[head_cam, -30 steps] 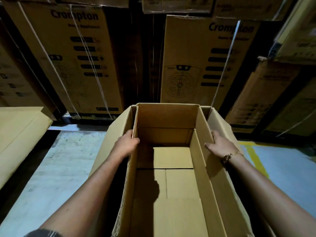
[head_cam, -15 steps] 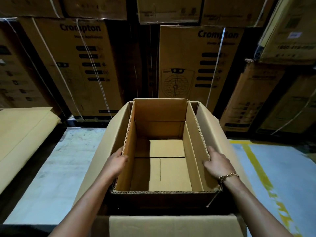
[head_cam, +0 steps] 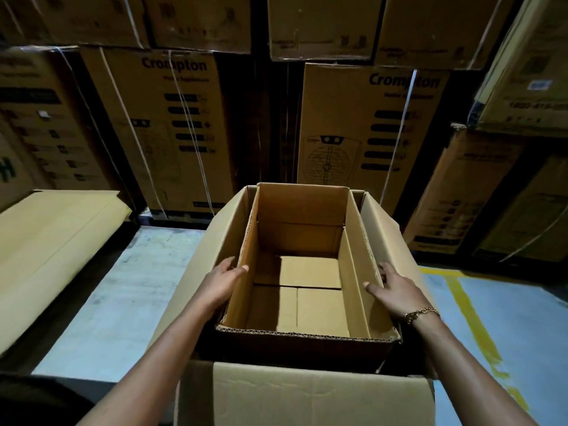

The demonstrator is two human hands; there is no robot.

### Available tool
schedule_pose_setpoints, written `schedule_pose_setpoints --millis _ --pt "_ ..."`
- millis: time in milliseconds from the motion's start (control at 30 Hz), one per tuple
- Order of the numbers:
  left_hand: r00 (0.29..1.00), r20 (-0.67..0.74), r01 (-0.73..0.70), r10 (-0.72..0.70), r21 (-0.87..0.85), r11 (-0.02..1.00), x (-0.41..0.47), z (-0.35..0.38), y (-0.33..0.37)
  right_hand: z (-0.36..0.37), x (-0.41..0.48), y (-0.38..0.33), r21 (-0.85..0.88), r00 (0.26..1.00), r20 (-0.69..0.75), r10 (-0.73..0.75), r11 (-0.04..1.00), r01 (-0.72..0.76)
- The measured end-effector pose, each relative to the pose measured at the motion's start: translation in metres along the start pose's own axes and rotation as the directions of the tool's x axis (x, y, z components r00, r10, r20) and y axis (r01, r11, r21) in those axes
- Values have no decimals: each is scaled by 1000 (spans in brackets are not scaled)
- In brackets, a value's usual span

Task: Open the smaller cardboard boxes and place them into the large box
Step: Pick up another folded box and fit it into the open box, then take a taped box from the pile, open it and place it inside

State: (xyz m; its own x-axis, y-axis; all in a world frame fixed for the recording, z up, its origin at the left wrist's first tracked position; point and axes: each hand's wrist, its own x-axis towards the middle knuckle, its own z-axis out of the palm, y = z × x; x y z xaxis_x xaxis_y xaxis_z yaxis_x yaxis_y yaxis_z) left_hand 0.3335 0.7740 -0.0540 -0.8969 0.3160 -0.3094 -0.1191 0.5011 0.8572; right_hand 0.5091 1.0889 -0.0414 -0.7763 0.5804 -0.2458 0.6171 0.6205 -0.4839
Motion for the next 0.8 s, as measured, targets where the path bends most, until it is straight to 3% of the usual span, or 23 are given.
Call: schedule_pose_setpoints --millis 233,467,633,800 --pt "980 -162 -135 118 -97 986 -18 -51 -13 -20 -6 -58 5 940 -210 -269 961 276" --pt "933 -335 -191 127 -165 968 -49 -160 -55 30 -5 -185 110 880 -106 -463 874 473" --pt "880 -471 -186 59 -227 956 -64 -264 -110 91 -12 -299 116 786 -46 -616 778 617" --pt "818 -575 -177 16 -225 958 -87 -379 -166 163 -30 -415 136 733 -16 -680 724 676"
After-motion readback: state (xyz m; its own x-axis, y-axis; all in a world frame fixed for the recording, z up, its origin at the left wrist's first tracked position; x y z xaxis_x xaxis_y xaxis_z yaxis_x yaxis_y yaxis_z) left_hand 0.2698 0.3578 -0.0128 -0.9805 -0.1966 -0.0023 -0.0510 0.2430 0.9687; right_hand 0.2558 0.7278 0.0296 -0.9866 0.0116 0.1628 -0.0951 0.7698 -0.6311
